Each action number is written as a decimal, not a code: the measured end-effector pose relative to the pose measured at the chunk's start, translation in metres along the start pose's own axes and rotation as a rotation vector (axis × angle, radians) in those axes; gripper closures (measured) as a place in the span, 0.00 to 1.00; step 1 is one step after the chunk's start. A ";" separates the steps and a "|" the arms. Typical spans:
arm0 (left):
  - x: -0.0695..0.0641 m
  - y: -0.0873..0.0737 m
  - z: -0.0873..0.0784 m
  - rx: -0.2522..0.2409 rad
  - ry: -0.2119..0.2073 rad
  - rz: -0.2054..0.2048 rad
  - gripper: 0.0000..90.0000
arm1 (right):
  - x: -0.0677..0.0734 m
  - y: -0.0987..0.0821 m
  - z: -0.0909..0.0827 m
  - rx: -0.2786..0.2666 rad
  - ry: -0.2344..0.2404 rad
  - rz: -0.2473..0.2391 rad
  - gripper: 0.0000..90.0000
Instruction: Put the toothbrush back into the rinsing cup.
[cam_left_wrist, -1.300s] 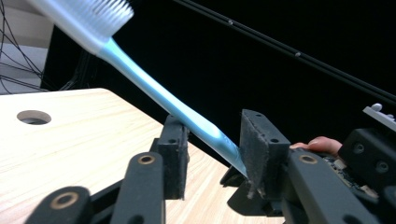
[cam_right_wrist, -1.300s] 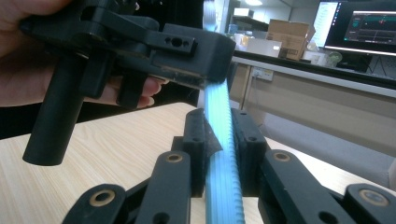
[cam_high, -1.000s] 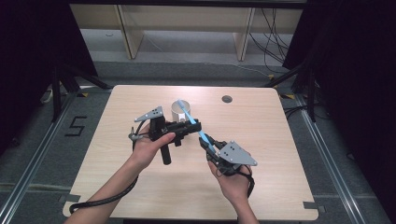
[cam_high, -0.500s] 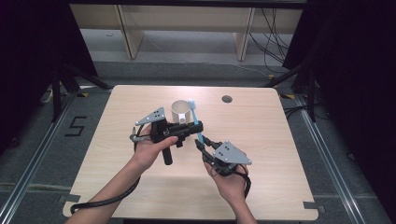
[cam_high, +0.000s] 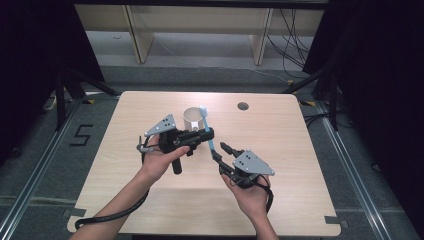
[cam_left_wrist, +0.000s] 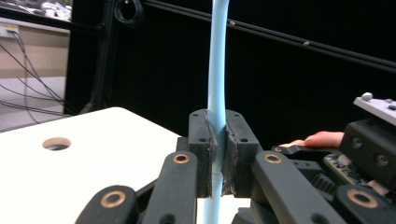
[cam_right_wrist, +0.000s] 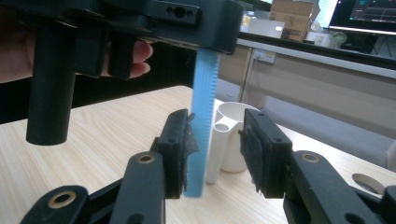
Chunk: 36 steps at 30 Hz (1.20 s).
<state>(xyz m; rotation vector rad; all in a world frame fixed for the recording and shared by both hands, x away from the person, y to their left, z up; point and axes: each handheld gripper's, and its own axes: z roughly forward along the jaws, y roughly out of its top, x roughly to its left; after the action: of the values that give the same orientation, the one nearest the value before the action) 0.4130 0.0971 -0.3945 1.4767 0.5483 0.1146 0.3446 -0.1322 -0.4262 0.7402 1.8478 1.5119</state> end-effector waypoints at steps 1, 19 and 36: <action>0.000 0.000 -0.001 -0.002 0.010 0.008 0.92 | -0.002 0.000 -0.001 0.005 -0.004 -0.020 0.69; 0.010 0.005 -0.012 0.013 0.195 0.135 0.92 | -0.023 -0.032 -0.019 0.088 -0.072 0.050 0.62; 0.022 0.012 -0.016 0.004 0.248 0.181 0.92 | -0.043 -0.064 -0.034 0.164 -0.126 0.123 0.56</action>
<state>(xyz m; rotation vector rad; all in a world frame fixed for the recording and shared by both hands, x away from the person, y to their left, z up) 0.4282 0.1220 -0.3885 1.5241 0.6136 0.4431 0.3445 -0.1975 -0.4793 1.0197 1.8754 1.3655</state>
